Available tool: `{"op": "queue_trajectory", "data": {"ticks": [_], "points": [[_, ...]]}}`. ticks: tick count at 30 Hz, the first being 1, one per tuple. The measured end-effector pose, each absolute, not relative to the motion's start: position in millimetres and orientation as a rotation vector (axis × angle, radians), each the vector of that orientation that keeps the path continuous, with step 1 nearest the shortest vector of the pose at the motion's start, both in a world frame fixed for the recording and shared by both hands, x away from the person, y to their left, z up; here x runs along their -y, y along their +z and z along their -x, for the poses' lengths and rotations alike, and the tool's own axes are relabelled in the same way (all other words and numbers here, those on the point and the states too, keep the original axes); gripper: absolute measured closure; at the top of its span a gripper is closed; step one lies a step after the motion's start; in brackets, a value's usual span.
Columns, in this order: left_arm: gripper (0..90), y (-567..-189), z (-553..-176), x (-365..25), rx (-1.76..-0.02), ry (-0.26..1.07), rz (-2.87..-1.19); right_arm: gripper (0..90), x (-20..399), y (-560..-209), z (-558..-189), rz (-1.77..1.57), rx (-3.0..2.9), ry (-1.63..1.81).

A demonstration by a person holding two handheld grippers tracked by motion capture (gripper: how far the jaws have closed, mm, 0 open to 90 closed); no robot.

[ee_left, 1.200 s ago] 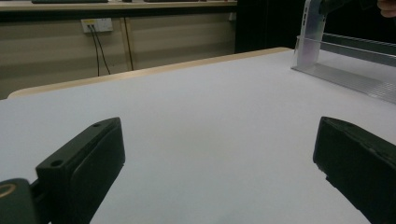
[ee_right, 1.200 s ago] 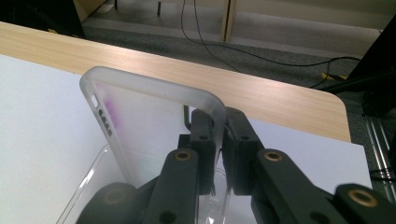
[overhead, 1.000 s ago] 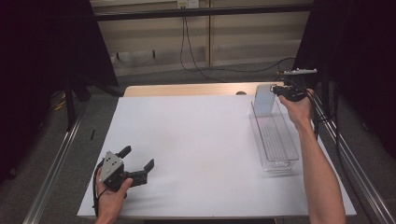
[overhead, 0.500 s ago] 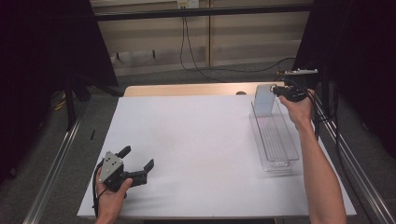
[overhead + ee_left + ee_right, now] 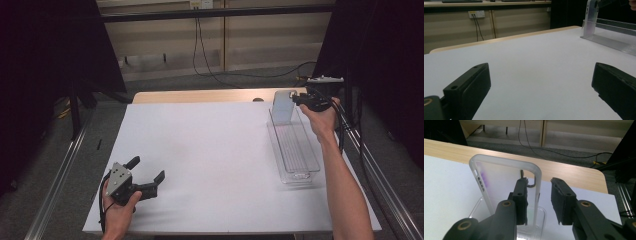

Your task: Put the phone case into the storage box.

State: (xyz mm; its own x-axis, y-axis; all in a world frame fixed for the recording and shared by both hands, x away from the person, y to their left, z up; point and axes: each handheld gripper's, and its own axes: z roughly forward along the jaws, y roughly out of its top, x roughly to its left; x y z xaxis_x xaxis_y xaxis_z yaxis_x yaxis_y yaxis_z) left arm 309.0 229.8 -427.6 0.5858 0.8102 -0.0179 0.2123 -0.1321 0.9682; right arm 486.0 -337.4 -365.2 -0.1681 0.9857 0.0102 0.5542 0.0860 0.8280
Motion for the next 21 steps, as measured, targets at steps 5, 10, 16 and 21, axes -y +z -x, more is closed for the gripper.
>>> {"op": "queue_trajectory", "data": {"ticks": [5,10,16,21], "points": [[2.2,-427.1,-308.4,-230.0,-0.866,0.646,-1.659,61.9,338.2,-365.4,-481.3,-1.517,-1.779,0.967],[2.2,-427.5,-309.3,-230.5,-0.869,0.647,-1.655,51.3,338.7,-369.0,-476.4,-1.515,-1.777,0.991],[2.2,-427.1,-310.6,-229.8,-0.876,0.649,-1.653,30.7,338.2,-368.6,-472.1,-1.502,-1.747,1.026],[2.2,-427.9,-310.5,-228.4,-0.88,0.644,-1.656,18.6,341.4,-368.7,-468.4,-1.494,-1.737,1.053]]}}
